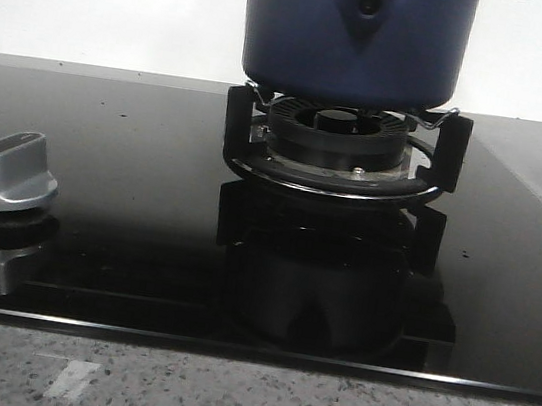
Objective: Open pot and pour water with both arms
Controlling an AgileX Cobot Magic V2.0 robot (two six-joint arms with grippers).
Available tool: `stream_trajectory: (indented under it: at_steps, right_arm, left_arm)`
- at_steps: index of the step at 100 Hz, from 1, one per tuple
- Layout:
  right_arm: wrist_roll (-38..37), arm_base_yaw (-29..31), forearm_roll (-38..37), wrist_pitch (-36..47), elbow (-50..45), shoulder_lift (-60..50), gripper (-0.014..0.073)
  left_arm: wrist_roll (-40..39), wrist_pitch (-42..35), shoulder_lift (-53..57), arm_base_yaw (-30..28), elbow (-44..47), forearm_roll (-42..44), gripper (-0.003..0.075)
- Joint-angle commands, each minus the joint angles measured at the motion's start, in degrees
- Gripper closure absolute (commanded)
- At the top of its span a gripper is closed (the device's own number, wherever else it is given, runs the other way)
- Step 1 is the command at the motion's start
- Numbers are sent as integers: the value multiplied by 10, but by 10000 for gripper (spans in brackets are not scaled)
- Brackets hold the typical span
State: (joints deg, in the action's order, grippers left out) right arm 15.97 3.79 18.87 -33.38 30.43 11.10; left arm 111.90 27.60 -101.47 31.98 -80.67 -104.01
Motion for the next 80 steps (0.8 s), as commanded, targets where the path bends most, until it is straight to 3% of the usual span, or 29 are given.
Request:
stream_trajectory:
  at_steps: [1, 80]
  right_arm:
    - [3, 0, 8, 42, 13, 13, 139]
    - [3, 0, 9, 42, 13, 13, 139]
  left_arm:
    - [4, 16, 19, 2, -16, -33, 514]
    - [1, 47, 20, 2, -44, -33, 507]
